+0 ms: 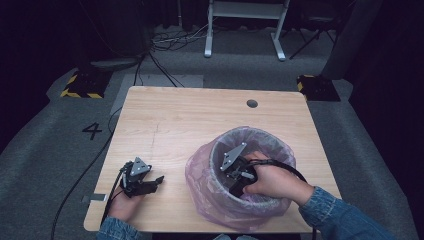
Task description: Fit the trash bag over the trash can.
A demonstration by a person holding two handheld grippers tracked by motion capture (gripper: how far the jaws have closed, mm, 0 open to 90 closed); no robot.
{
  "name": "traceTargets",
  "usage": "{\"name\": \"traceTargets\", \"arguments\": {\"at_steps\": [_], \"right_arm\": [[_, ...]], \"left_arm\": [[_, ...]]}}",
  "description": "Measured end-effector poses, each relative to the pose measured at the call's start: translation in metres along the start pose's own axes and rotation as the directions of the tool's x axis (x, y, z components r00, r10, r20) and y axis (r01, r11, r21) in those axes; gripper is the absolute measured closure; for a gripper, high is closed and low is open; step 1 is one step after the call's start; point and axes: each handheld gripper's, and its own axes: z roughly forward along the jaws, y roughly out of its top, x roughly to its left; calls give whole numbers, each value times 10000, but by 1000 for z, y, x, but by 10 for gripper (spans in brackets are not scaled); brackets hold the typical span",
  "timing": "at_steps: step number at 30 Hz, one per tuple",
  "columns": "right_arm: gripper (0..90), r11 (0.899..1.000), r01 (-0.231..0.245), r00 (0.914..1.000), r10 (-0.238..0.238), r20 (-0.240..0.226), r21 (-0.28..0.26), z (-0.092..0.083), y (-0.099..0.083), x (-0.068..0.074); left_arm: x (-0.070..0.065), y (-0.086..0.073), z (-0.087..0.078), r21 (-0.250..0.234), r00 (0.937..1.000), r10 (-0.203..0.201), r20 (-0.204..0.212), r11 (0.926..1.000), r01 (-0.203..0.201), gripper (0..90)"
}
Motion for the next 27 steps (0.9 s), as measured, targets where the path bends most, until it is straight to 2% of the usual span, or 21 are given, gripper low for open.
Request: {"name": "traceTargets", "arguments": {"at_steps": [4,7,12,15,21,27], "right_arm": [[268,9997,-89,9999,91,102,-213,-2,1,0],[269,9970,-176,9998,184,104,-755,-14,4,-1],[269,9841,-513,9982,556,208,-1702,-44,9,-4],[270,9792,-460,9978,545,375,-1976,-57,11,-5],[288,9628,-474,9948,696,744,-2659,-87,14,-5],[306,9491,-642,9865,1069,1237,-3085,-115,7,-11]], "left_arm": [[0,0,0,0,10000,2,1,10000,-2,356],[0,0,0,-1,10000,1,0,10000,-1,356],[0,0,0,1,10000,3,-2,10000,-3,355],[0,0,0,-2,10000,0,-5,10000,0,355],[0,0,0,0,10000,4,-10,10000,-4,355],[0,0,0,1,10000,6,-17,10000,-6,353]]}}
